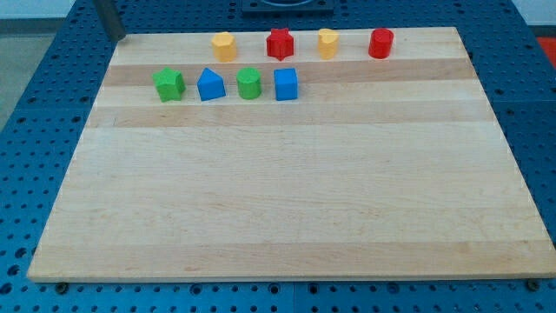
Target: Push the yellow hexagon above the green star
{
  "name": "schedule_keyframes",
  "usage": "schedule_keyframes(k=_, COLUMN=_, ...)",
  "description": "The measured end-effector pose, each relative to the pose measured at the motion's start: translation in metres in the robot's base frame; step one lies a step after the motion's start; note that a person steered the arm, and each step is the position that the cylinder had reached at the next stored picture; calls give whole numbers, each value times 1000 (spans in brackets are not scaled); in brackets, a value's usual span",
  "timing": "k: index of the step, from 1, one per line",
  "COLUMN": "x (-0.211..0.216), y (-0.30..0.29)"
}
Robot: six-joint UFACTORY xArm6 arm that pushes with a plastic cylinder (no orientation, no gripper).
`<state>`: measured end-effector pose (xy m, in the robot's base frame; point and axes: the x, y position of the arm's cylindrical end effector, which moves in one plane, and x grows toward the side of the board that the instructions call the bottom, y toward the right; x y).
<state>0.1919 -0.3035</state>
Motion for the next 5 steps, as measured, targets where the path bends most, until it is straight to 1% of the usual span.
schedule_keyframes(k=3, x=5, y=2)
schedule_keyframes(k=4, x=15, y=21)
schedule_keyframes(k=5, x=38, y=52)
